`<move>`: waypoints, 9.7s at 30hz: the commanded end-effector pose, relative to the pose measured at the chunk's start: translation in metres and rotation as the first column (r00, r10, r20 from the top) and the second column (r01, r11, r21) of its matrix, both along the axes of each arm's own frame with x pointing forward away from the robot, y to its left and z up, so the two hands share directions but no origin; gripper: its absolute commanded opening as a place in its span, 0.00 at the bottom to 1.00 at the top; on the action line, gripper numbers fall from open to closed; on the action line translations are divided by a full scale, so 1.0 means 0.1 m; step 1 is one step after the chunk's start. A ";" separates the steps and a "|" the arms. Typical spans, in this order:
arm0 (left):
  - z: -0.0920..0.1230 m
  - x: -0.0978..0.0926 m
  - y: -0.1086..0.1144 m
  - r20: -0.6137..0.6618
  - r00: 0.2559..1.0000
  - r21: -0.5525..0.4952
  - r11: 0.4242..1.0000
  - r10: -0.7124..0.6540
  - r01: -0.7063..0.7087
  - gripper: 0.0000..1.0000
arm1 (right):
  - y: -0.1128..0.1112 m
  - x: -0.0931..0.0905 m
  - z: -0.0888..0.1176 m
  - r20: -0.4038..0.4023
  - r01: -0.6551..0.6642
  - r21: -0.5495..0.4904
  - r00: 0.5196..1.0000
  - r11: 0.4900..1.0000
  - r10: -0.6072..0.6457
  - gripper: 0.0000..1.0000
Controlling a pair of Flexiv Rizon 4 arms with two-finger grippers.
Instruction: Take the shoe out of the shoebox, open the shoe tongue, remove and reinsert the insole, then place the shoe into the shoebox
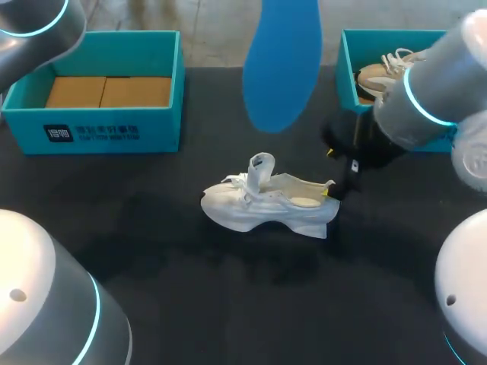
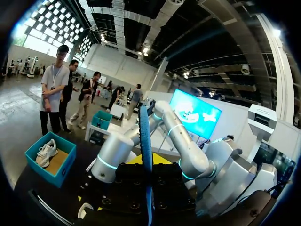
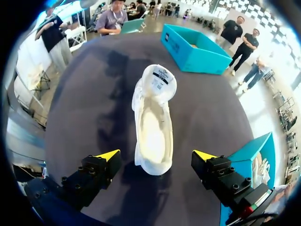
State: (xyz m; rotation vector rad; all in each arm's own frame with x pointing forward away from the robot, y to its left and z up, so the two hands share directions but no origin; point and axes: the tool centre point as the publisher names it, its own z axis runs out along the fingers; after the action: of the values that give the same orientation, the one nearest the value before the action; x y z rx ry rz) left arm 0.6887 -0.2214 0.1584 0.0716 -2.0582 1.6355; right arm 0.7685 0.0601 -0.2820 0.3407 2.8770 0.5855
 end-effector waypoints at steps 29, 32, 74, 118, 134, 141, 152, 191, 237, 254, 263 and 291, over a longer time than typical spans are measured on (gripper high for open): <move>0.00 0.01 -0.01 0.000 1.000 0.002 1.000 -0.001 0.001 0.00 | 0.27 0.21 -0.06 -0.109 0.073 -0.609 0.978 0.790 -0.175 1.00; 0.00 0.01 -0.01 0.000 1.000 0.002 1.000 -0.001 0.001 0.00 | 0.27 0.21 -0.07 -0.113 0.069 -0.602 0.979 0.795 -0.171 1.00; 0.00 0.01 -0.01 0.000 1.000 0.002 1.000 -0.001 0.001 0.00 | 0.63 0.61 -0.62 -0.164 0.018 -0.414 0.982 0.910 -0.094 1.00; 0.00 0.01 -0.01 0.000 1.000 0.002 1.000 -0.001 0.001 0.00 | 0.63 0.50 -0.57 -0.134 0.116 -0.368 0.975 0.923 -0.176 0.00; 0.00 0.01 -0.01 0.000 1.000 0.002 1.000 -0.001 0.001 0.00 | 0.52 0.47 -0.45 -0.185 0.376 -0.357 0.869 0.855 -0.459 0.00; 0.00 0.01 -0.01 0.000 1.000 0.002 1.000 -0.001 0.001 0.00 | 0.51 0.45 -0.39 -0.187 0.483 -0.332 0.808 0.810 -0.558 0.00; 0.00 0.01 -0.01 0.000 1.000 0.002 1.000 -0.001 0.001 0.00 | 0.55 0.40 -0.31 -0.159 0.446 -0.345 0.840 0.826 -0.519 0.00; 0.00 0.01 -0.01 0.000 1.000 0.002 1.000 -0.001 0.001 0.00 | 0.37 -0.07 -0.25 -0.503 0.838 -0.234 0.329 0.493 -0.799 0.00; 0.00 0.01 -0.01 0.000 1.000 0.002 1.000 -0.001 0.001 0.00 | 0.36 0.08 -0.71 -0.643 0.762 -0.180 0.387 0.621 -0.661 1.00; 0.00 0.01 -0.01 0.000 1.000 0.002 1.000 -0.001 0.001 0.00 | 0.10 -0.08 -0.22 -0.581 0.822 -0.142 0.381 0.551 -0.719 1.00; 0.00 0.01 -0.01 0.000 1.000 0.002 1.000 -0.001 0.001 0.00 | -0.09 -0.18 -0.10 -0.600 0.835 -0.110 0.377 0.539 -0.706 1.00; 0.00 0.01 -0.01 0.000 1.000 0.002 1.000 -0.001 0.001 0.00 | -0.59 -0.34 -0.02 -0.631 0.834 -0.104 0.366 0.543 -0.684 1.00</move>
State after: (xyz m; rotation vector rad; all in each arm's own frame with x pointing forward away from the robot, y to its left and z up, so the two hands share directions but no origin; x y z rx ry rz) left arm 0.6887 -0.2215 0.1584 0.0715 -2.0583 1.6354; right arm 0.7353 0.0007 -0.2834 2.1569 2.6123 0.6831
